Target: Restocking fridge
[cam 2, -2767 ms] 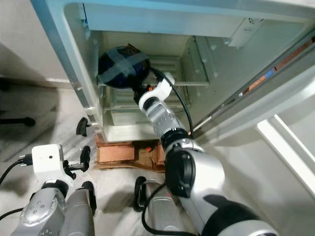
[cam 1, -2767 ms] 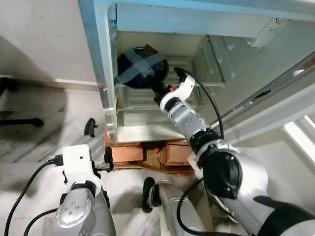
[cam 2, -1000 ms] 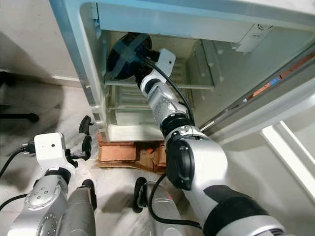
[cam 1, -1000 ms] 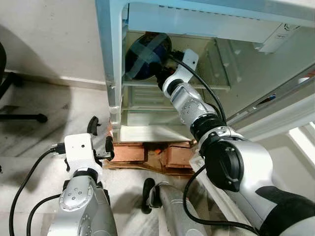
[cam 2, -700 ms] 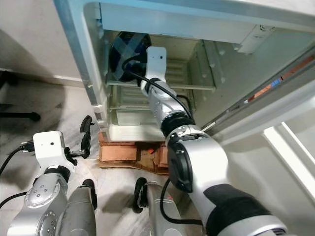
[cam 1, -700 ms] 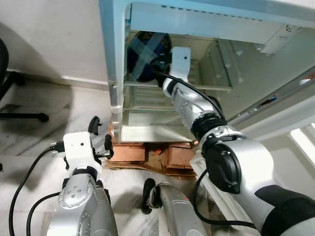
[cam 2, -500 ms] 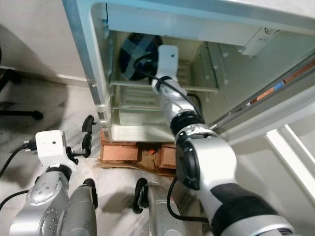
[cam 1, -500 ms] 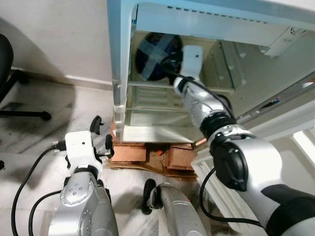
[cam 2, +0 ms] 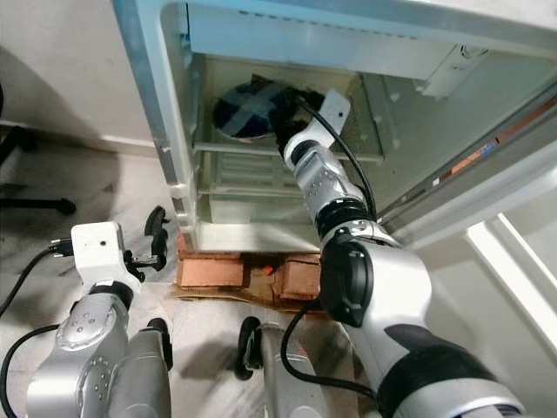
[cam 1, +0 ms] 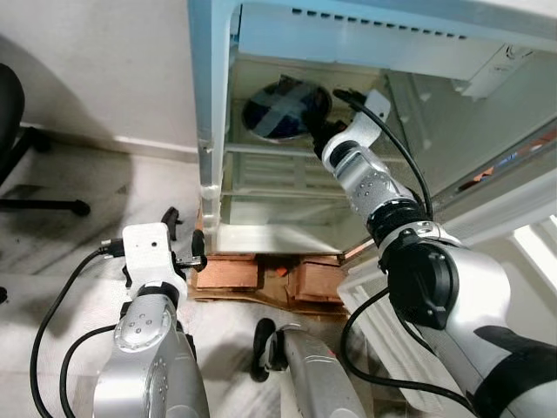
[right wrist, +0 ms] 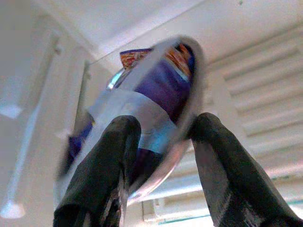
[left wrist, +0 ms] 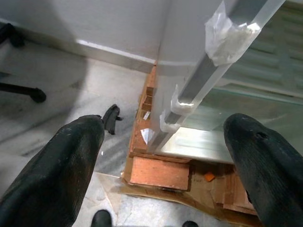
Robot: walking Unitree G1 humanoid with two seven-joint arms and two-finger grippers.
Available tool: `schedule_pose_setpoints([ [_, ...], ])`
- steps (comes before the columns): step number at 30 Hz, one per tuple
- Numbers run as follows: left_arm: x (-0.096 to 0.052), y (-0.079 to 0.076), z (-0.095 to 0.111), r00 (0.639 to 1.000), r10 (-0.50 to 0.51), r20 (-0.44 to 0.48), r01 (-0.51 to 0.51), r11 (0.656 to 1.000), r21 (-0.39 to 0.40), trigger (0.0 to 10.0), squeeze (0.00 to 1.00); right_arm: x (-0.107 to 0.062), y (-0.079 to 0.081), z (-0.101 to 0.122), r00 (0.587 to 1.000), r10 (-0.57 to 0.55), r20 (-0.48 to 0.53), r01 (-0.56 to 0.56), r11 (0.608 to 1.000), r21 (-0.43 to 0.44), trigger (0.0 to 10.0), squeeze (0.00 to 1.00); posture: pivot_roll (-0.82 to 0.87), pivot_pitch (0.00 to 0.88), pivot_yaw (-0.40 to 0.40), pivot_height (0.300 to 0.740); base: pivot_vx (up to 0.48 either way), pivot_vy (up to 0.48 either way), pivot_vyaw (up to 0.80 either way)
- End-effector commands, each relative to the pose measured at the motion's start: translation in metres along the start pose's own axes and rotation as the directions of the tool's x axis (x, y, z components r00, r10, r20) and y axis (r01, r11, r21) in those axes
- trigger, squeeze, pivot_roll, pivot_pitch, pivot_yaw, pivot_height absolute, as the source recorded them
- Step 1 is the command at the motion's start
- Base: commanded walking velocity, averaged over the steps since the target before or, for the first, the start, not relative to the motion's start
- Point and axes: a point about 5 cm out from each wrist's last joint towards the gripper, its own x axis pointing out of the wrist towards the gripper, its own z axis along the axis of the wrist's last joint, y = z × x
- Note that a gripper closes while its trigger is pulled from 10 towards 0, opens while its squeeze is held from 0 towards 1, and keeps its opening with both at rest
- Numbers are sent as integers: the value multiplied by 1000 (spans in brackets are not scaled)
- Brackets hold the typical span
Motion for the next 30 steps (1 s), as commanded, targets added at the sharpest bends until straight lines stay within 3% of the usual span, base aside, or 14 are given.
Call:
schedule_pose_setpoints([
  [1,0,-3,-4,1000,-10,-15,10,1000,-20,10000,0,-3,-12,-10,998,-53,-33,54,998,13,10000,698,250,198,-166,740,0,0,0],
  [7,0,-4,-6,1000,-12,-28,12,1000,-28,10000,0,-8,-26,-28,982,-178,-69,181,982,49,10000,722,242,196,-159,740,0,0,0],
  [13,3,-6,-5,1000,-18,-22,17,999,-31,10000,0,-6,-12,-36,991,-126,-37,130,975,181,10000,733,239,195,-161,740,0,0,0],
  [17,4,-7,-4,1000,-16,-16,15,999,-35,10000,0,-5,-6,-33,997,-79,-14,80,987,136,10000,733,241,193,-168,740,0,0,0],
  [20,4,-7,-4,1000,-15,-15,15,999,-36,10000,0,-5,-5,-32,997,-74,-6,75,990,120,10000,733,242,192,-169,740,0,0,0],
  [23,3,-4,-5,1000,-3,-13,3,999,-40,10000,0,-4,-6,-8,996,11,87,-23,990,137,10000,729,237,190,-175,740,0,0,0],
  [30,4,-7,-5,1000,-7,-12,7,999,-44,10000,0,-7,-17,-13,999,19,48,-29,976,218,10000,737,235,191,-173,740,0,0,0],
])
